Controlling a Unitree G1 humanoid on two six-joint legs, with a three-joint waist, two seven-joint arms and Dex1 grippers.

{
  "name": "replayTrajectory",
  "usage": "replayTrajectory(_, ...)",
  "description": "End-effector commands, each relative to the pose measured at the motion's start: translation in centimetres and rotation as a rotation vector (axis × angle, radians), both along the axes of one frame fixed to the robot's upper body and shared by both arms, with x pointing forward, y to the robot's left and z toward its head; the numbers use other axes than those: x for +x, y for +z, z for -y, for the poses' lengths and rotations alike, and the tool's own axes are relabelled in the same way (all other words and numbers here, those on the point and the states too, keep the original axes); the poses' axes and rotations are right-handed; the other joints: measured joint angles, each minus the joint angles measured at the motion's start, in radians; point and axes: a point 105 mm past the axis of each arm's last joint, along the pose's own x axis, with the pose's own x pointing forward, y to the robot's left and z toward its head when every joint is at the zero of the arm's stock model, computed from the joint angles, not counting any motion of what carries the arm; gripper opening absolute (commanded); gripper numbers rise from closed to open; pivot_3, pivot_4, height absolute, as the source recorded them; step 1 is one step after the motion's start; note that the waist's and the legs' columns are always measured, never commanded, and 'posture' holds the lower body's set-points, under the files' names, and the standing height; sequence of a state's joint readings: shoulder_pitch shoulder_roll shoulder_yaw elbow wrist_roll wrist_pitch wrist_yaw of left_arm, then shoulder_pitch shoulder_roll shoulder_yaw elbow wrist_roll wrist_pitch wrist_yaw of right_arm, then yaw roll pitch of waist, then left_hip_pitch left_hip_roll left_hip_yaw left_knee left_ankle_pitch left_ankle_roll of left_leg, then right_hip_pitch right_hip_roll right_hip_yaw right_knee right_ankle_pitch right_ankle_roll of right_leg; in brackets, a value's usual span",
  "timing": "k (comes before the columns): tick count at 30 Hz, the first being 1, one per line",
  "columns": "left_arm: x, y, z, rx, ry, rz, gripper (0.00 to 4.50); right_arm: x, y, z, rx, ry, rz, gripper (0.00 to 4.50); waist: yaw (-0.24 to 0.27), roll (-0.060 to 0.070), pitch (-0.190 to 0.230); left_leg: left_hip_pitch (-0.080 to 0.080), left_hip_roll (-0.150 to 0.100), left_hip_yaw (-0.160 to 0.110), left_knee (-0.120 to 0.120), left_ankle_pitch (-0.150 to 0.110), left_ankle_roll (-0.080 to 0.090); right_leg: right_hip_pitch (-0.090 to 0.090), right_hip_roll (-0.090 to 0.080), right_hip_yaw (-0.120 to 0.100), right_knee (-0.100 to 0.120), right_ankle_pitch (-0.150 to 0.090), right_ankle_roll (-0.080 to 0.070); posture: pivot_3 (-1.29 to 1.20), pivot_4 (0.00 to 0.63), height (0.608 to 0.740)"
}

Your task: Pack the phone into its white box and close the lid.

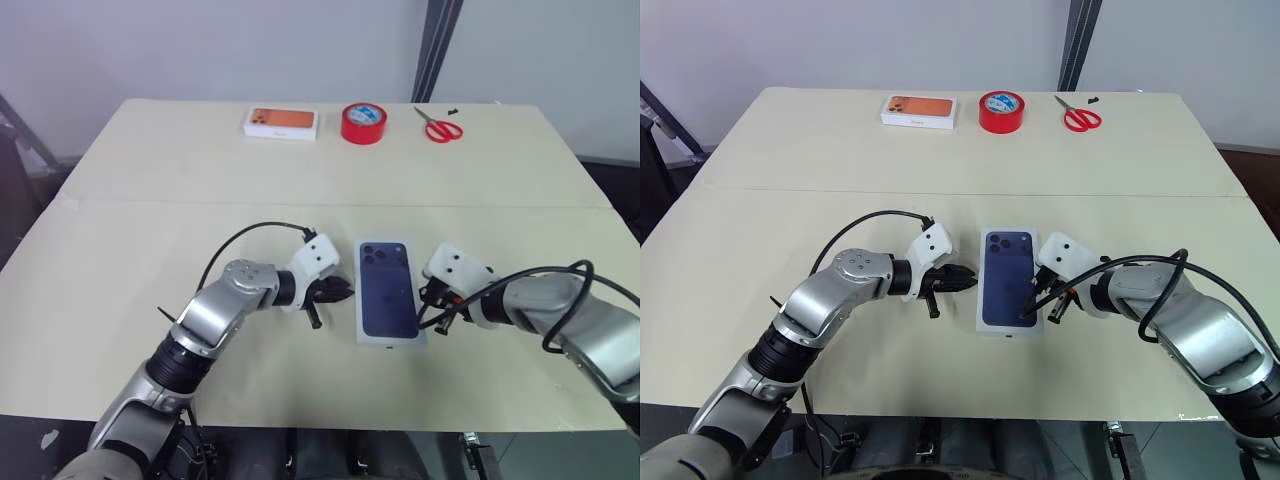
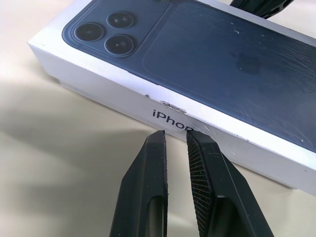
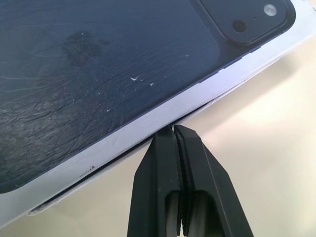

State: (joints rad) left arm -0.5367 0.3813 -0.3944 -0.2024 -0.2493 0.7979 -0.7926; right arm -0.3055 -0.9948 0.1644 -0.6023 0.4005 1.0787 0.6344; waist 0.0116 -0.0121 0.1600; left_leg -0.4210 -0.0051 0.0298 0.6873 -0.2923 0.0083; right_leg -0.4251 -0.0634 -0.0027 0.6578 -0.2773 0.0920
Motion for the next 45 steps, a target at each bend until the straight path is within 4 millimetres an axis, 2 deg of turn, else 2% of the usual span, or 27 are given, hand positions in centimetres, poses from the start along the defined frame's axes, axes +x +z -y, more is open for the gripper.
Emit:
replayTrajectory(1, -0.9, 1.0, 1.0, -0.029, -0.061, 0.034, 0.72, 0.0, 0.6, -0.4, 0.017, 0.026, 0.031, 0.06, 0.0, 0.0, 0.0, 0.0, 0.0, 0.0, 0.0, 0.0, 0.0, 0.0, 0.0, 0.0, 0.0, 0.0, 0.0, 0.0, 0.15, 0.725)
replayTrajectory(14, -1.1, 0.3, 0.7, -0.006, -0.06, 0.016, 0.72, -0.1, 0.6, 0.5, -0.006, 0.009, 0.03, 0.06, 0.0, 0.0, 0.0, 0.0, 0.0, 0.0, 0.0, 0.0, 0.0, 0.0, 0.0, 0.0, 0.0, 0.0, 0.0, 0.0, 0.15, 0.725)
replayTrajectory(18, -0.7, 0.6, 0.1, -0.012, -0.037, 0.02, 0.72, 0.1, 1.6, 1.8, -0.024, -0.002, 0.057, 0.06, 0.0, 0.0, 0.0, 0.0, 0.0, 0.0, 0.0, 0.0, 0.0, 0.0, 0.0, 0.0, 0.0, 0.0, 0.0, 0.0, 0.15, 0.725)
replayTrajectory(25, -0.2, 1.4, -0.9, -0.047, 0.003, 0.022, 0.72, -0.8, 3.0, 3.5, -0.044, 0.047, 0.083, 0.06, 0.0, 0.0, 0.0, 0.0, 0.0, 0.0, 0.0, 0.0, 0.0, 0.0, 0.0, 0.0, 0.0, 0.0, 0.0, 0.0, 0.15, 0.725)
replayTrajectory(30, 0.8, 3.8, -0.5, -0.142, 0.033, 0.062, 0.72, -3.0, 4.1, 1.3, 0.085, 0.18, 0.044, 0.06, 0.001, 0.0, 0.0, 0.0, 0.0, 0.0, 0.0, 0.0, 0.0, 0.0, 0.0, 0.0, 0.001, 0.0, 0.0, 0.0, 0.15, 0.725)
replayTrajectory(32, 1.4, 4.5, 0.4, -0.162, 0.033, 0.076, 0.72, -3.9, 3.6, 0.2, 0.112, 0.221, 0.007, 0.06, 0.003, 0.0, 0.0, 0.0, 0.0, 0.0, 0.001, 0.0, 0.0, 0.0, 0.0, 0.0, 0.001, 0.0, 0.0, 0.0, 0.15, 0.725)
replayTrajectory(35, 2.3, 4.0, 1.9, -0.128, 0.028, 0.1, 0.72, -4.4, 2.2, -0.5, 0.115, 0.226, -0.023, 0.06, 0.003, 0.0, 0.0, 0.0, 0.0, -0.001, 0.003, -0.001, 0.002, 0.002, 0.0, -0.001, 0.0, 0.0, 0.0, 0.0, 0.15, 0.725)
replayTrajectory(39, 3.5, 2.4, 3.2, -0.058, 0.036, 0.086, 0.72, -4.5, 0.1, -0.3, 0.077, 0.174, -0.067, 0.06, 0.0, 0.0, 0.0, 0.0, 0.0, 0.0, 0.005, -0.002, 0.003, 0.003, 0.001, 0.0, 0.001, 0.0, 0.0, 0.0, 0.15, 0.725)
replayTrajectory(45, 3.3, -0.2, 4.0, 0.03, -0.001, 0.042, 0.72, -5.4, -2.0, 0.3, 0.036, 0.143, -0.123, 0.06, 0.002, -0.001, -0.001, 0.0, 0.0, 0.0, 0.007, -0.002, 0.004, 0.003, 0.001, 0.0, 0.002, 0.0, 0.0, 0.0, 0.15, 0.725)
